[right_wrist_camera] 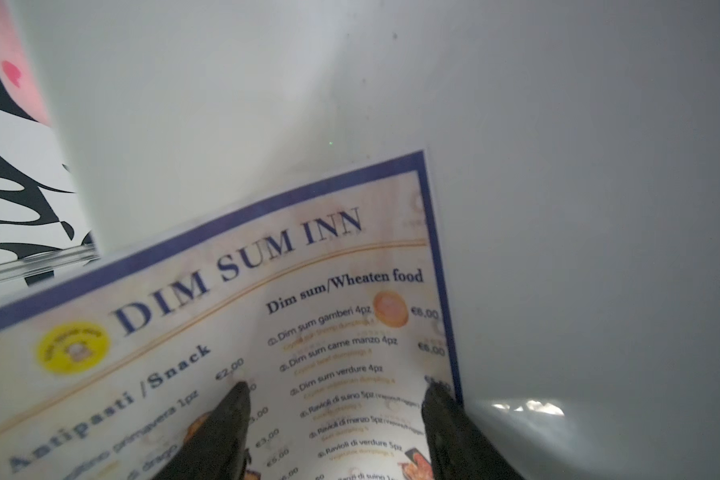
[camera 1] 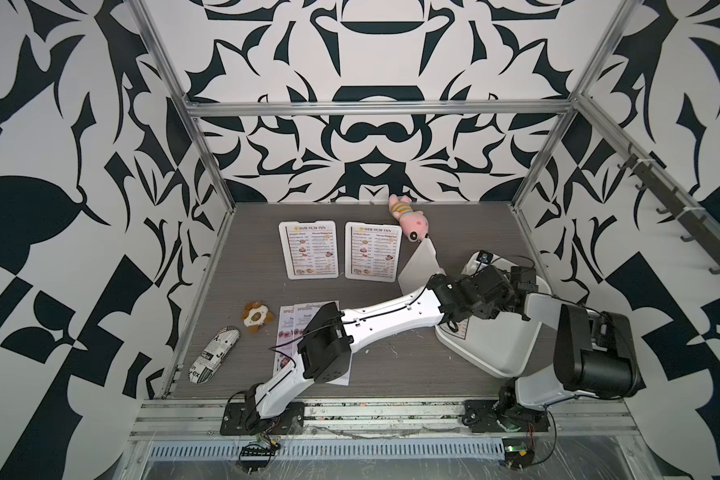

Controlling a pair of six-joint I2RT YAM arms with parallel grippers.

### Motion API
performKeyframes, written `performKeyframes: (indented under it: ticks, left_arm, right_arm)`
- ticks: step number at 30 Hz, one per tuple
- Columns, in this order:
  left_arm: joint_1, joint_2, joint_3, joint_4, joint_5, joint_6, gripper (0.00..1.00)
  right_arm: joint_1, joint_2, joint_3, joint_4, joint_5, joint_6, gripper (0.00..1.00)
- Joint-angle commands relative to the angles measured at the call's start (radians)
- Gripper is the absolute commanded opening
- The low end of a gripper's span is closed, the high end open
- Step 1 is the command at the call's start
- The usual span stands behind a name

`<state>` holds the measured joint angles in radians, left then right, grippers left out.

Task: Replace the menus in the menu holders
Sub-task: Pick up the menu from the storage box.

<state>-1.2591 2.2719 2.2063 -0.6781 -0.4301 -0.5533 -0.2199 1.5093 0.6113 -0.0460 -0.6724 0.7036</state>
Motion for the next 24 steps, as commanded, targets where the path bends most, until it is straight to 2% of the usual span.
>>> performKeyframes:
  ticks: [1, 6, 9, 12, 18, 24]
  left_arm:
    - [0.02, 0.069, 0.049, -0.067, -0.038, -0.014, 0.71]
    - [0.036, 0.139, 0.116, -0.086, -0.067, -0.022, 0.74]
    - [0.047, 0.157, 0.114, -0.084, -0.094, -0.033, 0.75]
    - [0.067, 0.162, 0.099, -0.08, -0.07, -0.046, 0.75]
    - [0.086, 0.146, 0.031, -0.012, 0.023, -0.069, 0.65]
    - [0.087, 0.158, 0.03, -0.007, 0.018, -0.086, 0.53]
  right_arm:
    - [0.006, 0.004, 0.004, 0.005, 0.012, -0.02, 0.65]
    - [0.005, 0.014, 0.008, -0.009, 0.023, -0.028, 0.65]
    - [0.005, 0.016, 0.011, -0.017, 0.031, -0.032, 0.65]
    - [0.005, 0.015, 0.016, -0.023, 0.035, -0.032, 0.65]
    - [0.005, 0.017, 0.02, -0.033, 0.04, -0.038, 0.65]
    - [0.004, 0.013, 0.025, -0.052, 0.053, -0.047, 0.64]
